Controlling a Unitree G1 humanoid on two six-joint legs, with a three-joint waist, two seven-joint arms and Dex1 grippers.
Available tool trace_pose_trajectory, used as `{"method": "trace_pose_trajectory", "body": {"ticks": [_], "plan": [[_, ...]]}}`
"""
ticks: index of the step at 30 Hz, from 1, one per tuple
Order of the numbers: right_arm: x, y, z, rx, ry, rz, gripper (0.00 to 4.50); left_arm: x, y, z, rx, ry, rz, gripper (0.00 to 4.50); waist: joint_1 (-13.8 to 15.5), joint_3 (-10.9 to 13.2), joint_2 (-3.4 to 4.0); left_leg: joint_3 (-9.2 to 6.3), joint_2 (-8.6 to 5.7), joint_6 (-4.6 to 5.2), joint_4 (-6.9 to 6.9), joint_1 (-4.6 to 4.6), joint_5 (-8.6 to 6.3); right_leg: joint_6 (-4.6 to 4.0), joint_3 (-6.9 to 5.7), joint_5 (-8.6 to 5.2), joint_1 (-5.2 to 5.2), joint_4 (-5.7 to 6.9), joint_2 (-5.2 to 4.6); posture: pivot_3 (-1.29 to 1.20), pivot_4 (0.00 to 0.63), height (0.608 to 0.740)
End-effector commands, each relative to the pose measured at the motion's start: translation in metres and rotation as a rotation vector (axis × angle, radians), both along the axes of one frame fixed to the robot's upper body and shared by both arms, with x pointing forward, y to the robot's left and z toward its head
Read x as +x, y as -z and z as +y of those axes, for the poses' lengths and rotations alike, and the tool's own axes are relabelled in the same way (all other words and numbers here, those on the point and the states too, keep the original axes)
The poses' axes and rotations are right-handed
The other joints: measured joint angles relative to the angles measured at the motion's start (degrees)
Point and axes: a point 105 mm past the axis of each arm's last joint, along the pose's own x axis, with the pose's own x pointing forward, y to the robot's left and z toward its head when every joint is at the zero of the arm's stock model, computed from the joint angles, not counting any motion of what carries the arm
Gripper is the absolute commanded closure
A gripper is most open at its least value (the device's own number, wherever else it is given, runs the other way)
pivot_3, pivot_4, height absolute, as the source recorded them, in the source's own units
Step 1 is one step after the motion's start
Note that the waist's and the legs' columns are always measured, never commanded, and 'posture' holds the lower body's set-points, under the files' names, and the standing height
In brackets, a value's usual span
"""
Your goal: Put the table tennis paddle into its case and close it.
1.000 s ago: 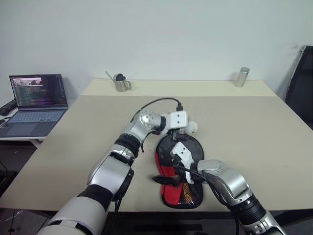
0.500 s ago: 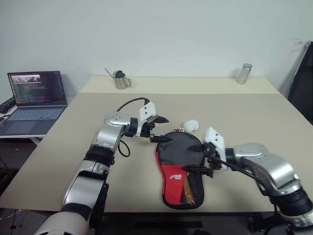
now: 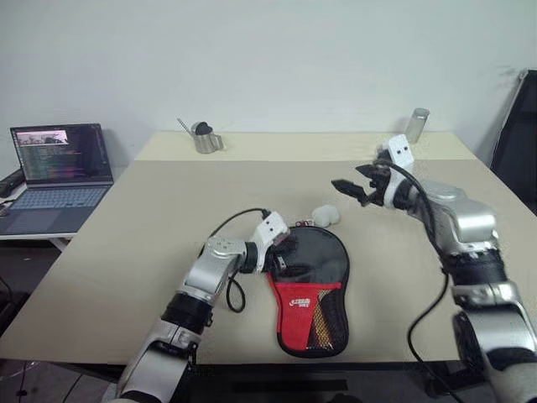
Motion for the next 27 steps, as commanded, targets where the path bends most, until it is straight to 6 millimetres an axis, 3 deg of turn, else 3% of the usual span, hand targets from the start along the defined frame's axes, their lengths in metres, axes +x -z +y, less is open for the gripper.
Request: {"method": "trace_pose_trajectory", "body": {"ticks": [1, 8, 12, 19, 25, 27], "plan": [[0.022, 0.008, 0.0, 0.001, 0.102, 0.012, 0.0, -0.001, 0.005, -0.007, 0.013, -0.01, -0.024, 0.03, 0.03, -0.01, 0.02, 0.0, -0.01, 0.0, 0.0, -0.03, 0.0, 0.0, 0.0, 0.0, 0.0, -0.03, -0.01, 0.0, 0.15, 0.74], [0.041, 0.043, 0.021, 0.048, 0.179, 0.118, 0.0, -0.008, 0.01, -0.013, -0.008, -0.051, -0.013, 0.03, 0.01, -0.05, 0.1, 0.0, -0.04, 0.0, 0.0, 0.0, 0.0, 0.0, 0.01, 0.0, 0.03, -0.04, -0.05, 0.0, 0.15, 0.74], [0.042, 0.069, 0.028, 0.044, 0.234, 0.19, 0.0, -0.007, 0.009, -0.01, -0.007, -0.085, -0.023, 0.03, -0.05, -0.06, 0.12, -0.01, -0.04, 0.0, 0.01, 0.03, 0.0, -0.01, 0.02, 0.01, 0.08, -0.03, -0.05, 0.0, 0.15, 0.74], [0.037, 0.091, 0.036, 0.055, 0.229, 0.273, 0.0, -0.01, 0.009, -0.005, 0.002, -0.106, -0.031, 0.03, -0.2, -0.07, 0.17, 0.01, -0.04, 0.0, 0.0, 0.05, 0.0, -0.01, 0.04, 0.0, 0.07, 0.01, -0.04, 0.0, 0.15, 0.74], [0.036, 0.097, 0.036, 0.094, 0.243, 0.303, 0.0, -0.011, 0.009, -0.005, 0.002, -0.112, -0.034, 0.03, -0.2, -0.07, 0.18, 0.01, -0.03, 0.0, 0.0, 0.08, 0.0, -0.01, 0.05, 0.0, 0.1, 0.02, -0.03, 0.0, 0.15, 0.74], [0.035, 0.101, 0.036, 0.109, 0.252, 0.32, 0.4, -0.01, 0.009, -0.007, 0.001, -0.115, -0.035, 0.0, -0.19, -0.07, 0.18, 0.01, -0.03, 0.0, 0.0, 0.08, 0.0, -0.01, 0.05, 0.0, 0.1, 0.02, -0.03, 0.0, 0.15, 0.74]]}}
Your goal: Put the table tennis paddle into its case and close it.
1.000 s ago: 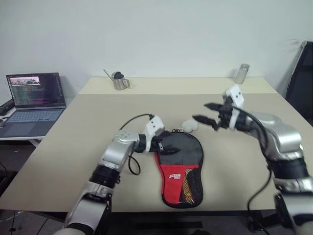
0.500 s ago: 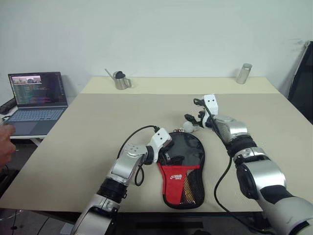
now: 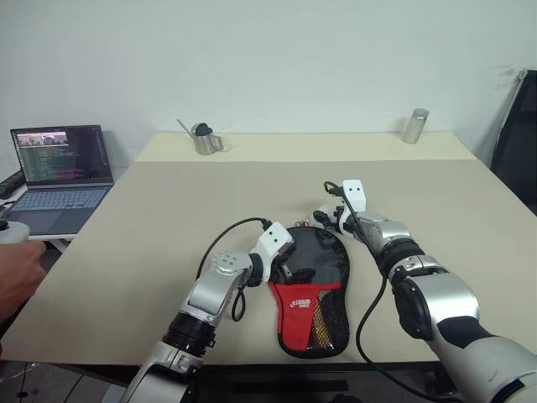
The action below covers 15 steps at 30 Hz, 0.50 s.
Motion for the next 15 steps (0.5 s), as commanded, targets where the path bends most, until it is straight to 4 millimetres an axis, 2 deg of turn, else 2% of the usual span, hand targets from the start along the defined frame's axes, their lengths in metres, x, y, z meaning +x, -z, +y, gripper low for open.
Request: {"method": "trace_pose_trajectory", "body": {"ticks": [1, 10, 12, 15], "plan": [[0.002, -0.005, 0.002, 0.023, 0.013, -0.01, 0.64, -0.001, 0.003, -0.002, 0.008, -0.003, 0.004, 0.0, 0.0, 0.0, 0.0, 0.01, 0.0, 0.0, 0.0, 0.0, 0.0, 0.0, 0.0, 0.0, 0.0, 0.0, 0.0, 0.0, 0.15, 0.74], [0.002, -0.007, 0.001, 0.023, 0.013, -0.023, 3.59, 0.001, 0.002, -0.003, -0.002, -0.012, 0.008, 0.0, 0.01, -0.02, 0.04, 0.0, 0.0, 0.0, 0.01, 0.02, 0.0, 0.0, 0.0, 0.0, 0.03, 0.0, 0.0, 0.0, 0.15, 0.74], [0.004, -0.01, -0.004, 0.01, 0.022, -0.038, 3.95, 0.002, 0.002, -0.004, -0.003, -0.012, 0.01, 0.0, 0.01, -0.02, 0.04, 0.0, 0.0, 0.0, 0.01, 0.03, 0.0, 0.0, 0.0, 0.0, 0.03, 0.01, 0.0, 0.0, 0.15, 0.74], [0.006, -0.015, -0.015, -0.015, 0.048, -0.058, 4.1, 0.002, 0.003, -0.005, -0.002, -0.008, 0.012, 0.0, 0.08, -0.02, 0.04, -0.01, 0.0, 0.0, 0.01, 0.03, 0.0, 0.0, 0.0, 0.0, 0.04, 0.01, 0.0, 0.0, 0.15, 0.74]]}}
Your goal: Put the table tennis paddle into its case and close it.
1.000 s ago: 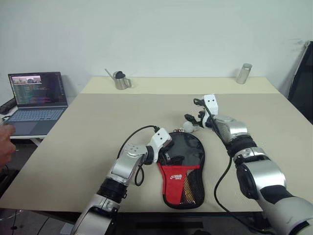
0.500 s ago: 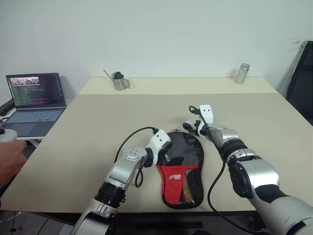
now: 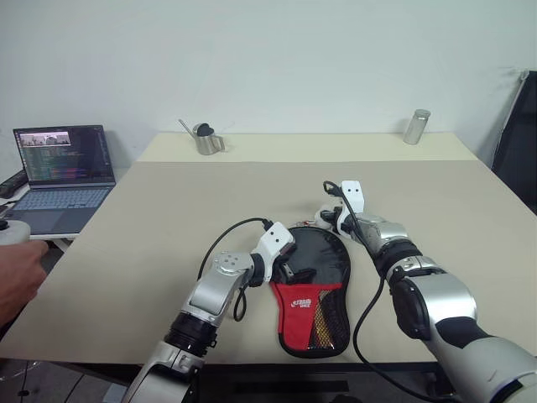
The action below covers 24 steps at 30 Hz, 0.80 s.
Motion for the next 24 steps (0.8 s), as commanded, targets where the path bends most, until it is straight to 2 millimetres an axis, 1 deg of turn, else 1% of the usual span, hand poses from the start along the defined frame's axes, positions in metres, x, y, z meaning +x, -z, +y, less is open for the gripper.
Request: {"method": "trace_pose_trajectory", "body": {"ticks": [1, 5, 10, 18, 24], "plan": [[0.007, -0.017, -0.022, -0.035, 0.057, -0.062, 4.1, 0.001, 0.003, -0.003, 0.007, 0.007, 0.012, 0.0, 0.12, 0.0, 0.0, 0.0, 0.0, 0.0, 0.0, 0.0, 0.0, 0.0, -0.01, 0.0, 0.0, 0.0, 0.0, 0.0, 0.15, 0.74], [0.008, -0.02, -0.038, -0.073, 0.085, -0.078, 4.11, 0.001, 0.004, -0.004, 0.01, 0.012, 0.014, 0.0, 0.24, 0.0, 0.01, -0.01, -0.03, 0.0, 0.01, -0.01, 0.0, 0.0, -0.01, 0.0, 0.02, -0.02, -0.01, 0.0, 0.15, 0.74], [0.009, -0.024, -0.063, -0.096, 0.139, -0.083, 4.11, 0.003, 0.005, -0.005, 0.015, 0.019, 0.016, 0.0, 0.31, 0.01, 0.03, -0.02, -0.03, 0.0, 0.01, -0.01, 0.0, 0.0, -0.02, 0.0, 0.03, -0.01, -0.01, 0.0, 0.15, 0.74], [0.002, -0.027, -0.095, -0.167, 0.138, -0.08, 4.11, 0.003, 0.007, -0.006, 0.019, 0.025, 0.021, 0.0, 0.63, 0.02, 0.04, -0.03, -0.05, 0.0, 0.02, -0.03, 0.0, 0.0, -0.05, 0.0, 0.05, -0.04, -0.03, 0.0, 0.15, 0.74], [-0.011, -0.022, -0.103, -0.209, 0.066, -0.063, 4.11, 0.002, 0.008, -0.008, 0.015, 0.034, 0.025, 0.0, 0.71, 0.02, 0.05, -0.04, -0.04, 0.0, 0.02, -0.05, 0.0, 0.0, -0.06, 0.0, 0.04, -0.06, -0.04, 0.0, 0.15, 0.74]]}}
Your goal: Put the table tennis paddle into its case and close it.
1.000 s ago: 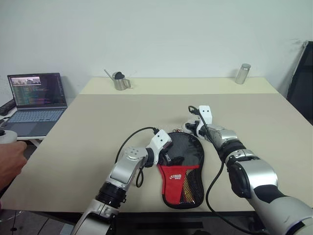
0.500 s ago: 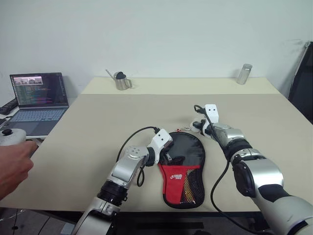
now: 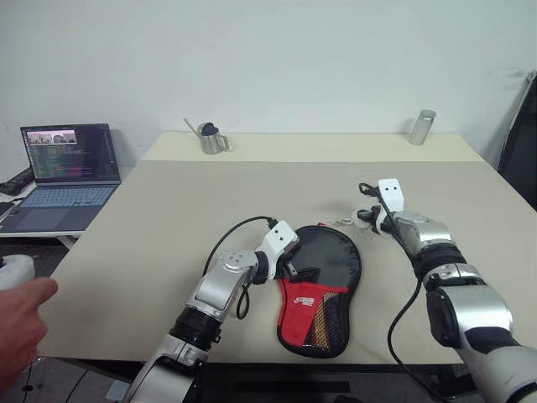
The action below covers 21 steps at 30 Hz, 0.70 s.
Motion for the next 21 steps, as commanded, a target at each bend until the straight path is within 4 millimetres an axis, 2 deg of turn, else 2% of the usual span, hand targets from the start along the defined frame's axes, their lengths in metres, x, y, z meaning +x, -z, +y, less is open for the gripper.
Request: {"method": "trace_pose_trajectory", "body": {"ticks": [1, 9, 10, 14, 16, 18, 21], "plan": [[-0.005, -0.016, -0.016, -0.045, 0.0, -0.036, 4.11, -0.002, 0.008, -0.001, 0.006, 0.009, 0.033, 0.0, 0.05, 0.0, 0.0, 0.0, 0.0, 0.0, 0.0, 0.0, 0.0, 0.0, 0.0, 0.0, 0.0, 0.0, 0.0, 0.0, 0.15, 0.74], [-0.011, -0.014, 0.0, -0.033, -0.031, -0.039, 4.11, 0.0, 0.003, -0.005, -0.007, 0.034, 0.019, 0.0, 0.09, -0.02, 0.03, 0.01, 0.0, 0.01, 0.01, 0.02, 0.0, 0.0, 0.01, 0.0, 0.01, 0.02, 0.0, 0.0, 0.15, 0.74], [-0.011, -0.014, 0.001, -0.03, -0.033, -0.04, 4.12, 0.001, 0.0, -0.006, -0.017, 0.043, 0.006, 0.0, 0.09, -0.02, 0.03, 0.02, 0.0, 0.01, 0.01, 0.02, 0.0, 0.0, 0.01, 0.0, 0.01, 0.01, 0.0, 0.0, 0.15, 0.74], [-0.011, -0.013, 0.007, -0.033, -0.048, -0.042, 4.12, -0.005, -0.043, -0.016, -0.151, 0.167, -0.074, 0.0, 0.0, -0.01, 0.04, 0.02, 0.01, 0.0, 0.01, 0.0, 0.0, 0.0, 0.01, 0.0, -0.02, 0.01, 0.01, 0.0, 0.15, 0.74], [-0.011, -0.012, 0.009, -0.035, -0.056, -0.041, 4.12, -0.007, -0.056, -0.02, -0.192, 0.209, -0.072, 0.0, -0.14, 0.0, 0.04, 0.03, 0.01, 0.0, 0.01, -0.04, 0.0, 0.0, 0.01, 0.0, -0.05, 0.0, 0.01, 0.0, 0.15, 0.74], [-0.012, -0.01, 0.011, -0.039, -0.063, -0.039, 4.12, -0.009, -0.061, -0.025, -0.209, 0.249, -0.061, 0.0, -0.32, 0.0, 0.04, 0.03, 0.01, 0.0, 0.01, -0.07, 0.0, 0.0, 0.01, 0.0, -0.07, 0.0, 0.01, 0.0, 0.15, 0.74], [-0.013, -0.008, 0.016, -0.038, -0.079, -0.034, 4.12, -0.008, -0.053, -0.032, -0.161, 0.269, -0.057, 0.0, -0.49, 0.0, 0.04, 0.04, 0.01, 0.0, -0.01, -0.06, 0.0, 0.0, 0.02, 0.0, -0.06, -0.04, 0.01, 0.0, 0.15, 0.74]]}}
